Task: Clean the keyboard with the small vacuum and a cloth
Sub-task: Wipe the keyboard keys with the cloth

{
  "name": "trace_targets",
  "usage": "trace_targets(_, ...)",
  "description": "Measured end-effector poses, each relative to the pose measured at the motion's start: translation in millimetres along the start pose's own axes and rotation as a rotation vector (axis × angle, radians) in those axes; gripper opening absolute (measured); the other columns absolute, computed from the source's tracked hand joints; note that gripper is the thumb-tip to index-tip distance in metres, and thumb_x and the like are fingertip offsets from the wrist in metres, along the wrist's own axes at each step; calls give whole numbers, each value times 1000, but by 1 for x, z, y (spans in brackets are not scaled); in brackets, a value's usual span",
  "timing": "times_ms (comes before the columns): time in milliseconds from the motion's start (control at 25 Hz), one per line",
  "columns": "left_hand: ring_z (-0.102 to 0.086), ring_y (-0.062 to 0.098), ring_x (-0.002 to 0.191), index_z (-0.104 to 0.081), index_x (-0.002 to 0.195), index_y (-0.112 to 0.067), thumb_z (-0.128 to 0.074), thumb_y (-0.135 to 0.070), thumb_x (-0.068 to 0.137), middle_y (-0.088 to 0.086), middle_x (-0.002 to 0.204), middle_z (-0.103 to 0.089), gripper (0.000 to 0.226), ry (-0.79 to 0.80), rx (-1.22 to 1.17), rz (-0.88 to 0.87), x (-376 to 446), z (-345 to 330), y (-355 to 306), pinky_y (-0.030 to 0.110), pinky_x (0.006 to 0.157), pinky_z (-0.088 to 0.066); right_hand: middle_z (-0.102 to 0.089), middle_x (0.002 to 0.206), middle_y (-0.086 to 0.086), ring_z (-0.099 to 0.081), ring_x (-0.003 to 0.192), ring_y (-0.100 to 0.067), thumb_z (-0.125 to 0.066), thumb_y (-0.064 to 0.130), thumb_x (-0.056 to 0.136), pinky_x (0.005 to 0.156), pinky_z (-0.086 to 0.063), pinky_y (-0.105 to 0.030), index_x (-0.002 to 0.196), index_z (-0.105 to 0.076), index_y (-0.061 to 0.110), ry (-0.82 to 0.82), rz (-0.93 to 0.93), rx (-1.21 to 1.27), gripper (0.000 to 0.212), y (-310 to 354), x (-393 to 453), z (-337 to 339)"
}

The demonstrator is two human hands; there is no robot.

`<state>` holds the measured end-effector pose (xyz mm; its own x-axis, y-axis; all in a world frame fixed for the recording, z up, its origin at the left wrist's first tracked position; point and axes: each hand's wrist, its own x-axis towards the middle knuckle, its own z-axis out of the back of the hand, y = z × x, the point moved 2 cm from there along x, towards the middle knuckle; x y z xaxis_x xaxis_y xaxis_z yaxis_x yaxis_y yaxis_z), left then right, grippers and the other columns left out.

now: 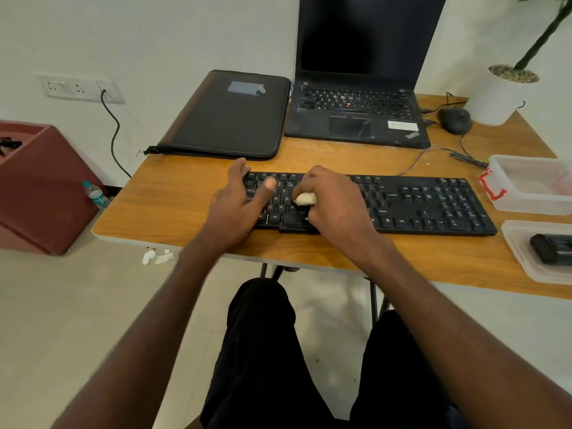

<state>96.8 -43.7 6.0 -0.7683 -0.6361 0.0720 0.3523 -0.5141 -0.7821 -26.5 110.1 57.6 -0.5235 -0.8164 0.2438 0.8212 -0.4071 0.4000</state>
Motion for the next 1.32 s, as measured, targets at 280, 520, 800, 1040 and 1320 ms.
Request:
trace_targets(280, -70, 22, 106, -35, 154, -18, -32, -59, 111, 1, 119, -72, 59, -330, 211, -68, -5, -22, -9, 60, 112, -45, -71, 109, 7, -61, 98, -28, -70, -10, 75, 85, -49, -42, 102, -79, 23, 89, 79, -88, 43, -32, -8, 18)
trace_targets(520, -66, 13, 90, -35, 151, -22, -30, -60, 112, -12, 99, -66, 55, -325, 206, -74, -3, -24, -6, 63, 102, -52, -71, 111, 5, -60, 105, -24, -71, -7, 78, 87, -51, -38, 108, -78, 25, 111, 34, -31, 44, -14, -9, 15)
trace_targets(800, -66, 15, 83, -37, 147, -21, -29, -63, 110, -8, 99, -64, 57, -335, 261, -83, -6, -25, -11, 62, 97, -56, -72, 97, -10, -68, 91, -31, -73, 4, 86, 74, -59, -41, 101, -78, 15, 2, -350, -258, 20, -54, -19, 54)
trace_targets(1040, -71, 23, 89, -37, 148, -19, -31, -65, 109, -7, 99, -62, 61, -311, 280, -92, -8, -23, -16, 62, 100, -54, -71, 105, -8, -66, 96, -27, -70, 7, 88, 81, -54, -35, 108, -78, 14, 140, -203, -193, 23, -18, -12, 41)
trace_targets(1320, -63, 16, 83, -40, 144, -18, -34, -57, 111, -8, 99, -60, 51, -322, 270, -115, -9, -23, -17, 60, 99, -54, -72, 101, -9, -62, 85, -23, -79, 25, 85, 63, -44, -28, 112, -73, 13, 98, -471, -244, 30, -75, -16, 76)
